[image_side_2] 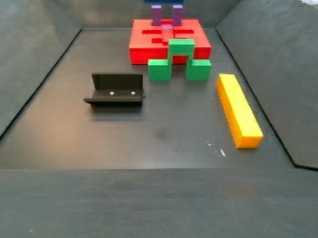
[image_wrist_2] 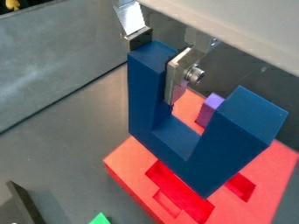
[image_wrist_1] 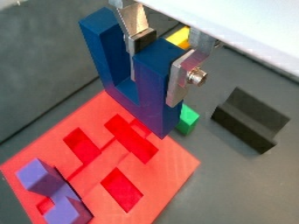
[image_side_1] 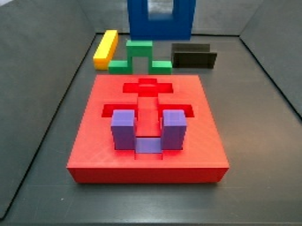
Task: Pick up the blue object. Move up. Place the blue object on the fixture. Regrasp the blue object. Move to above the board. Insert the blue object.
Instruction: Insert the blue object.
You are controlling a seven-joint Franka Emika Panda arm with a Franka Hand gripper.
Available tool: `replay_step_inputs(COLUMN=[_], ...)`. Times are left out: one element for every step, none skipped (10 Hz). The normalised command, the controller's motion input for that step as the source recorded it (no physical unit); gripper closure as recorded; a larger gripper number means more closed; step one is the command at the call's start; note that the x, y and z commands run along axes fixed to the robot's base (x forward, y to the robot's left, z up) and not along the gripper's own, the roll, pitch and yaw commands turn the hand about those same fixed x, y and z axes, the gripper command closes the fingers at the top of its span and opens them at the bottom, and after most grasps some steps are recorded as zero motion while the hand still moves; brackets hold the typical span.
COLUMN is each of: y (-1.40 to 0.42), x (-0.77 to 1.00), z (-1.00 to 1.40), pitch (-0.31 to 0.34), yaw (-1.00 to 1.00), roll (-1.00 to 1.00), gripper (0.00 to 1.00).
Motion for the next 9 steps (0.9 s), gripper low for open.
replay_step_inputs(y=[0.00, 0.00, 0.00, 0.00, 0.00, 0.00, 0.00, 0.00, 0.00], x=[-0.06, -0.09, -0.04, 0.00, 0.00, -0.07, -0.12, -0.12, -0.15], z=[-0.67, -0.69, -0.69, -0.62, -0.42, -0.42, -0.29, -0.15, -0.13], pitch=[-0.193, -0.250, -0.280, -0.253, -0.173, -0.120, -0.101, -0.103, -0.114], yaw=[0.07, 0.02, 0.02, 0.02, 0.01, 0.13, 0.21, 0.28, 0.21], roll=[-0.14, -0.08, -0.04, -0.02, -0.01, -0.10, -0.21, -0.24, -0.23], gripper=[1.00, 1.00, 1.00, 1.00, 1.00, 1.00, 1.00, 1.00, 1.00])
